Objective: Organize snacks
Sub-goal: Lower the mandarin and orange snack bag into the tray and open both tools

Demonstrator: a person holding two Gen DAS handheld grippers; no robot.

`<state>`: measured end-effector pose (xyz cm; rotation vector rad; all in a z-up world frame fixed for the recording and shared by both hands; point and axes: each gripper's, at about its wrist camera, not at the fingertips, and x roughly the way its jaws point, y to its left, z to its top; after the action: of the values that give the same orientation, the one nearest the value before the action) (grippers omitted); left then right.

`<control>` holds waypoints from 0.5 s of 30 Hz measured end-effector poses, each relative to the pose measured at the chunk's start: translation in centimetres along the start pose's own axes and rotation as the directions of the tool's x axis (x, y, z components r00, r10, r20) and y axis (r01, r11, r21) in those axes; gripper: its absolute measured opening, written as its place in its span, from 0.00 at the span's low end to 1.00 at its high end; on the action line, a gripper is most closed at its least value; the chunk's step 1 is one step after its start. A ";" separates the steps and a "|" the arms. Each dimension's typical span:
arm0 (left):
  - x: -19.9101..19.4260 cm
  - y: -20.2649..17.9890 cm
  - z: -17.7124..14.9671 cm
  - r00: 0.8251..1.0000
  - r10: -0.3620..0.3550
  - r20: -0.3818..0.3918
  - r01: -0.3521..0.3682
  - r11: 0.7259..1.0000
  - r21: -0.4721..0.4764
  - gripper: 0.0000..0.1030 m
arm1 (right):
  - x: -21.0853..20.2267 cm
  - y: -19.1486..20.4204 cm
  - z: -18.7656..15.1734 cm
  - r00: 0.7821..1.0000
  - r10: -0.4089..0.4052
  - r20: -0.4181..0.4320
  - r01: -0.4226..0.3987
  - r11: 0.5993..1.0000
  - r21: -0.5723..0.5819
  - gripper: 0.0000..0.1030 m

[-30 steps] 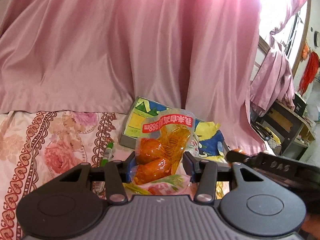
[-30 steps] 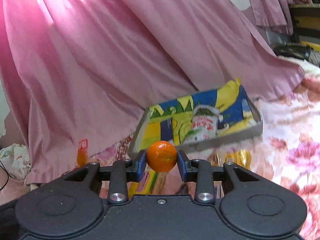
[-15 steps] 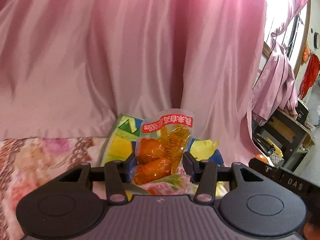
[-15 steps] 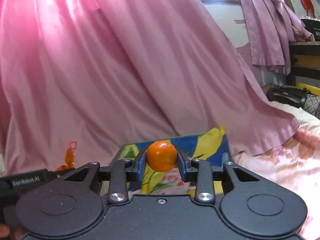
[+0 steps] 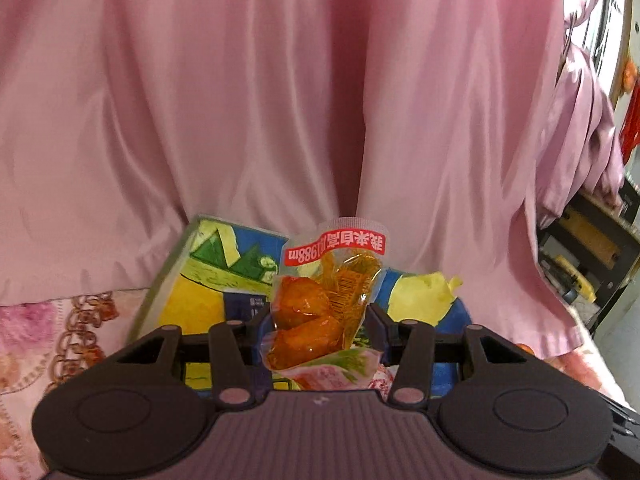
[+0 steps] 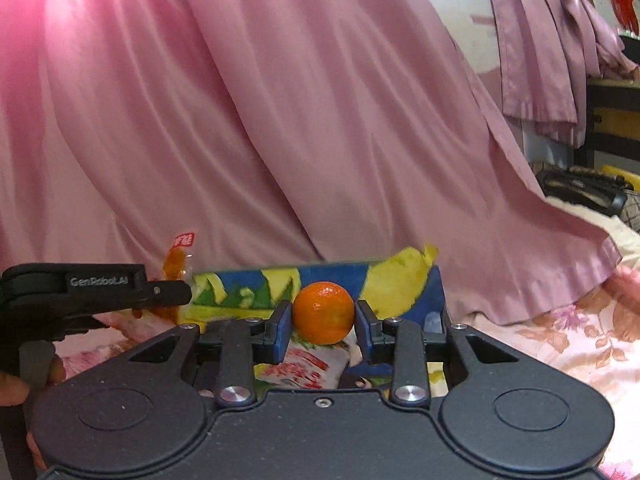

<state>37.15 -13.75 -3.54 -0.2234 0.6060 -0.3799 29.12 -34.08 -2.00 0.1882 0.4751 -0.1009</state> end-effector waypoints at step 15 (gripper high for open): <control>4.4 0.2 -2.2 0.994 0.050 -0.101 -0.051 0.999 -0.013 0.51 | 3.8 -1.0 -2.7 0.991 -0.019 -0.136 0.019 1.000 -0.002 0.34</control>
<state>39.24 -15.64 -7.63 -0.2044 0.7124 -0.3391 31.17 -34.70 -6.29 0.1905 0.6126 -0.1066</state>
